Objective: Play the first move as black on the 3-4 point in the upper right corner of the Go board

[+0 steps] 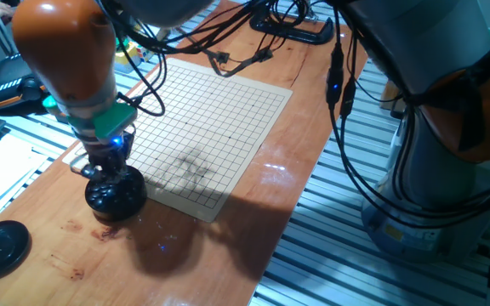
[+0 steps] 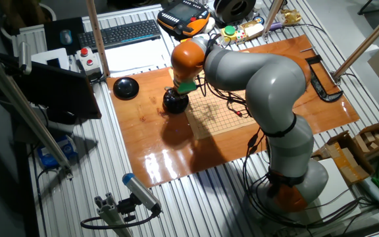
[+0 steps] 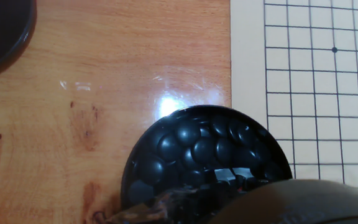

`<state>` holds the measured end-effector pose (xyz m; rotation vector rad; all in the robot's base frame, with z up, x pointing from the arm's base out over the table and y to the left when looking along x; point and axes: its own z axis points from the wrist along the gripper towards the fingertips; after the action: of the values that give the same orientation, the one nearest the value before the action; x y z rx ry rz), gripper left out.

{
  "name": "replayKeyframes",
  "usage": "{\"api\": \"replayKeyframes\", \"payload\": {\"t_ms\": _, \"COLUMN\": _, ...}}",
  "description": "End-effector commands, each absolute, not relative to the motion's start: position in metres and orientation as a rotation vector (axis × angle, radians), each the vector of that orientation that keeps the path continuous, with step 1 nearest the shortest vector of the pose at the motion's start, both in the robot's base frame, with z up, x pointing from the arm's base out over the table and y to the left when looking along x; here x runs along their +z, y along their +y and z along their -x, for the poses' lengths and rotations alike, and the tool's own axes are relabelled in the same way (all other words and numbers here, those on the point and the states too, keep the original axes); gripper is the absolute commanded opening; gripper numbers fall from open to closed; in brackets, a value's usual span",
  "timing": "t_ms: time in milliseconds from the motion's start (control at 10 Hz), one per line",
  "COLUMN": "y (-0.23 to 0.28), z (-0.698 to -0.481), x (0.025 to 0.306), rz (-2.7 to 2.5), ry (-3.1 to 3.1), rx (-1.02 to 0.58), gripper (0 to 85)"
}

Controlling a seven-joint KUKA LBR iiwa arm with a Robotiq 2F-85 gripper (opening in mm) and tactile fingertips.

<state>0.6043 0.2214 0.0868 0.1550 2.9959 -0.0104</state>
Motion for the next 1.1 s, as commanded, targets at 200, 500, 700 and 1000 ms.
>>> {"api": "replayKeyframes", "payload": {"t_ms": 200, "y": 0.217, "z": -0.604, "x": 0.102, "rz": -0.291, "ry": 2.997, "rx": 0.047, "gripper": 0.7}}
{"api": "replayKeyframes", "payload": {"t_ms": 500, "y": 0.203, "z": -0.604, "x": 0.118, "rz": -0.32, "ry": 3.004, "rx": 0.043, "gripper": 0.7}}
{"api": "replayKeyframes", "payload": {"t_ms": 700, "y": 0.187, "z": -0.605, "x": 0.122, "rz": -0.311, "ry": 3.005, "rx": 0.045, "gripper": 0.7}}
{"api": "replayKeyframes", "payload": {"t_ms": 1000, "y": 0.16, "z": -0.6, "x": 0.121, "rz": -0.302, "ry": 3.009, "rx": 0.053, "gripper": 0.7}}
